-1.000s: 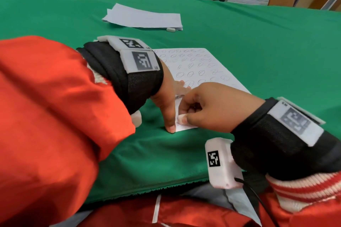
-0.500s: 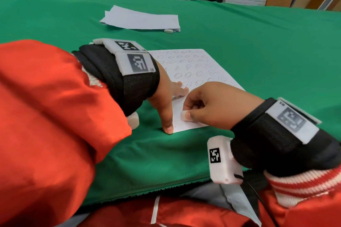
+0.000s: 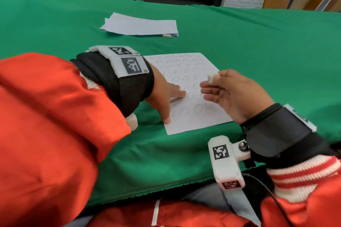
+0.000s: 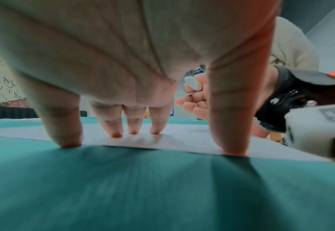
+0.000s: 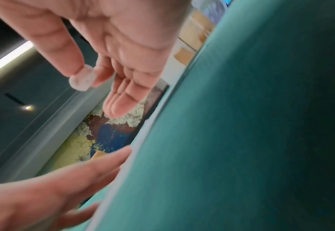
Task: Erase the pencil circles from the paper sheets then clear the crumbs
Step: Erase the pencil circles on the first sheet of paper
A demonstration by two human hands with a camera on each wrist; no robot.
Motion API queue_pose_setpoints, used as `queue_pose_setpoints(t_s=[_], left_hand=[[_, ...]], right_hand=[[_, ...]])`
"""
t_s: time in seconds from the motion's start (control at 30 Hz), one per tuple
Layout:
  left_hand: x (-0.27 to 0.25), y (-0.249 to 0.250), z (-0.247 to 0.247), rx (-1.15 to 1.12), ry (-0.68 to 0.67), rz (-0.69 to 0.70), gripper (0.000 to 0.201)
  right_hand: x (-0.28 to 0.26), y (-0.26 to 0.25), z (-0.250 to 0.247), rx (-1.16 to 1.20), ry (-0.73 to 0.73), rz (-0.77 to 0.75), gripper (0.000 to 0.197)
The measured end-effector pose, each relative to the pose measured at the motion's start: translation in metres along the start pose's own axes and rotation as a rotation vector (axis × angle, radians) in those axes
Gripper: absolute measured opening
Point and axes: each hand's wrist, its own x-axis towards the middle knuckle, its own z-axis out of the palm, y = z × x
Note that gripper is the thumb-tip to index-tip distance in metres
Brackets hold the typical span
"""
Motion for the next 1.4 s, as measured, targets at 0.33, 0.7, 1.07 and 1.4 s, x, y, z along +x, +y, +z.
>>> queue_pose_setpoints(t_s=[0.33, 0.7, 1.07, 1.4], left_hand=[[-0.005, -0.002, -0.004, -0.018, 0.079, -0.082, 0.118], [-0.003, -0.005, -0.004, -0.02, 0.048, -0.074, 0.092], [-0.004, -0.011, -0.004, -0.022, 0.109, -0.162, 0.095], [-0.002, -0.013, -0.005, -0.087, 0.108, -0.132, 0.078]], right_hand=[[-0.027, 0.011, 0.032, 0.374, -0.341, 0.345, 0.026], [-0.019, 0.009, 0.015, 0.378, 0.081, 0.148, 0.011], [-0.041, 0.016, 0.054, 0.606, -0.194, 0.375, 0.023], [-0.042, 0.018, 0.071, 0.722, -0.107, 0.352, 0.019]])
